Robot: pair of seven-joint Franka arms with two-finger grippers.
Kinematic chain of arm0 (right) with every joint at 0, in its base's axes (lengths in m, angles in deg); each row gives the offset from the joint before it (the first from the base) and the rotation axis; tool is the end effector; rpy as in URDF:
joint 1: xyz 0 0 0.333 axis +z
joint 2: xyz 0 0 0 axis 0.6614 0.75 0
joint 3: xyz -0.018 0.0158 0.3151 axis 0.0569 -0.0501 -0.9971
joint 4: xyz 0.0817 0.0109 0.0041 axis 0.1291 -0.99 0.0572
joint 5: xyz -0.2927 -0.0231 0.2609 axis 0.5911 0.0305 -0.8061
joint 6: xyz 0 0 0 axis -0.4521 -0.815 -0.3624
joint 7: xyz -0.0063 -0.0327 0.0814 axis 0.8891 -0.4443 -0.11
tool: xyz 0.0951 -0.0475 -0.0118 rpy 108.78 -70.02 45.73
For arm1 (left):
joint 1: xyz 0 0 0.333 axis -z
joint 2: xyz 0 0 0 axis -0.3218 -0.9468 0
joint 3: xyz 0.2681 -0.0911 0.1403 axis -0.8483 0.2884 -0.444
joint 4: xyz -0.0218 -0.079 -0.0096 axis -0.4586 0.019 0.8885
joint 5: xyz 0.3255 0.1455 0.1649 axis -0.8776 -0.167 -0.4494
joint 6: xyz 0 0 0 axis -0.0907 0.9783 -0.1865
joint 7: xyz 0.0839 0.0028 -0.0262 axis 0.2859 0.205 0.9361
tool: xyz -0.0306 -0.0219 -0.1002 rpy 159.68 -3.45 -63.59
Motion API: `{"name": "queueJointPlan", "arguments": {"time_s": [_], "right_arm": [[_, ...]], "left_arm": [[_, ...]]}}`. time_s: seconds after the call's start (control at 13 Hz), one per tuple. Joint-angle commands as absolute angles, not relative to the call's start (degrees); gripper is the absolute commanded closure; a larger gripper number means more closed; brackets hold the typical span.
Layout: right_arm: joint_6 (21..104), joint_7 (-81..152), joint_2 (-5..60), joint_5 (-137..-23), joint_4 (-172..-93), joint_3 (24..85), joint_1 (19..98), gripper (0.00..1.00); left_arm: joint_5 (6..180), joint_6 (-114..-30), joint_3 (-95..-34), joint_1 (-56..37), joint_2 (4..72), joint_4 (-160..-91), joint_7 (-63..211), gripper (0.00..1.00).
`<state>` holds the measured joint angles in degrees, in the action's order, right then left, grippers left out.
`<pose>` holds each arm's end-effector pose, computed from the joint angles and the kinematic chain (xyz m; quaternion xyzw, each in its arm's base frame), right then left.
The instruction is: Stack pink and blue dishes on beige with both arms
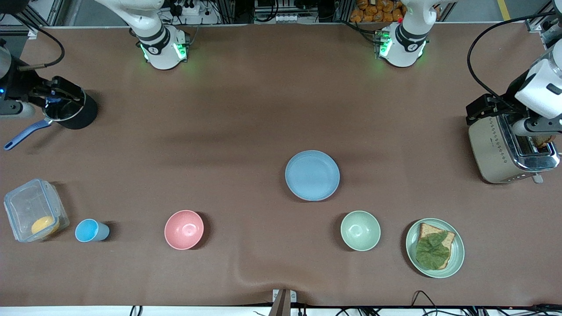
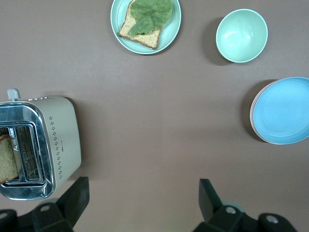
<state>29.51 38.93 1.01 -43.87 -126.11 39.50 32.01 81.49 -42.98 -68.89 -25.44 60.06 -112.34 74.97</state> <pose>0.5219 0.0040 0.6222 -0.9981 -0.0127 0.0604 0.0010 0.5670 -0.0602 0.6207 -0.9998 -0.0019 0.0100 0.0154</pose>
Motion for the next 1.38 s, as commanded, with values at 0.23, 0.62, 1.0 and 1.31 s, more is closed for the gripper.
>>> {"name": "queueJointPlan", "arguments": {"time_s": [0.23, 0.62, 1.0, 1.31], "right_arm": [[29.0, 40.2, 0.83, -46.99, -126.2, 39.25, 29.98, 0.0], [29.0, 40.11, 0.83, -46.99, -126.2, 39.34, 29.98, 0.0], [29.0, 40.11, 0.83, -46.99, -126.2, 39.25, 30.07, 0.0], [29.79, 39.32, 1.1, -46.64, -125.94, 39.34, 29.98, 0.0]], "left_arm": [[80.25, -45.33, -68.4, -25.45, 60.65, -115.06, 74.77, 0.0], [80.25, -45.24, -68.4, -25.45, 60.74, -115.15, 74.77, 0.0], [80.25, -44.63, -68.4, -25.63, 61.09, -114.97, 74.86, 0.0], [80.25, -44.54, -68.4, -25.54, 61.09, -114.97, 74.86, 0.0]]}}
